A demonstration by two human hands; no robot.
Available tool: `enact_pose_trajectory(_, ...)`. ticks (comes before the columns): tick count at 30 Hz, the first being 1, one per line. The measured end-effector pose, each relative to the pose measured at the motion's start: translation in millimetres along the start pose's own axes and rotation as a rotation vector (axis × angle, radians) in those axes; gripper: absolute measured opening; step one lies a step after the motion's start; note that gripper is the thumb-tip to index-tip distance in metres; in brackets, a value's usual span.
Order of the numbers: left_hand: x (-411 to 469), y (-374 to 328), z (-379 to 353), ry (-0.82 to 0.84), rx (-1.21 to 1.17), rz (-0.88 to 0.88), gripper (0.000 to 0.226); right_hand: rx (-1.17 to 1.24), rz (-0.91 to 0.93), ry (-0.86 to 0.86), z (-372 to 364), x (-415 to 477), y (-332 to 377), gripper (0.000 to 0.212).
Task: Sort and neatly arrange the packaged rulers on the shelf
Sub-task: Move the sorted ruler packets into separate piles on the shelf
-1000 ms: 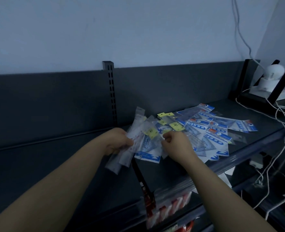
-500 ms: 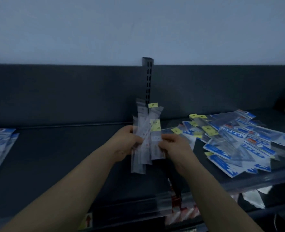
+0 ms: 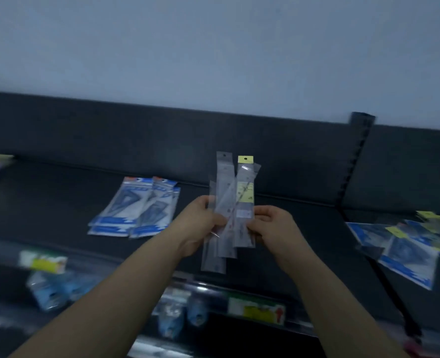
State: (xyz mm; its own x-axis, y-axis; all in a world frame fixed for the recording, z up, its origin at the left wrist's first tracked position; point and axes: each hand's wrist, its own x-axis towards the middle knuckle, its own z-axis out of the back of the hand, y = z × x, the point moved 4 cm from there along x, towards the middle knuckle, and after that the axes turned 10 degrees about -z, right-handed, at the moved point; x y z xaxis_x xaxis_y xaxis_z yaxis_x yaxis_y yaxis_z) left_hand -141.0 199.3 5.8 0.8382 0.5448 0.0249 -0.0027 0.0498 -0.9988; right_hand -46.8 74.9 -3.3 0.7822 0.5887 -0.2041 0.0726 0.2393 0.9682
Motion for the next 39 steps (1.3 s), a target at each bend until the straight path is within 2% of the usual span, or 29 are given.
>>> enact_pose_trajectory(5, -39, 0, 124, -0.167, 0.055, 0.020, 0.041, 0.011, 0.032, 0.151, -123, -17, 26, 0.017)
enact_pose_trajectory(9, -73, -5, 217, -0.242, 0.111, 0.012, 0.025, -0.001, 0.064, 0.250, -219, -28, 43, 0.021)
enact_pose_trajectory(11, -86, -6, 259, -0.295, 0.125, 0.022, 0.022, -0.023, 0.090, 0.283, -263, -31, 50, 0.027)
enact_pose_trajectory(16, -106, -4, 351, -0.422, 0.173, 0.058, 0.020, -0.087, 0.130, 0.357, -364, -33, 65, 0.023)
enact_pose_trajectory(19, -107, 1, 398, -0.496, 0.169, 0.076, 0.022, -0.075, 0.126, 0.405, -412, -28, 71, 0.032)
enact_pose_trajectory(26, -82, 11, 505, -0.606, 0.196, 0.121, 0.035, -0.059, 0.116, 0.512, -521, 23, 88, 0.026)
enact_pose_trajectory(33, -41, 12, 589, -0.664, 0.290, 0.124, 0.033, -0.106, 0.097, 0.501, -607, 80, 110, 0.029)
enact_pose_trajectory(39, -6, 23, 647, -0.636, 0.342, 0.112, 0.034, -0.186, 0.106, 0.440, -655, 110, 113, 0.022)
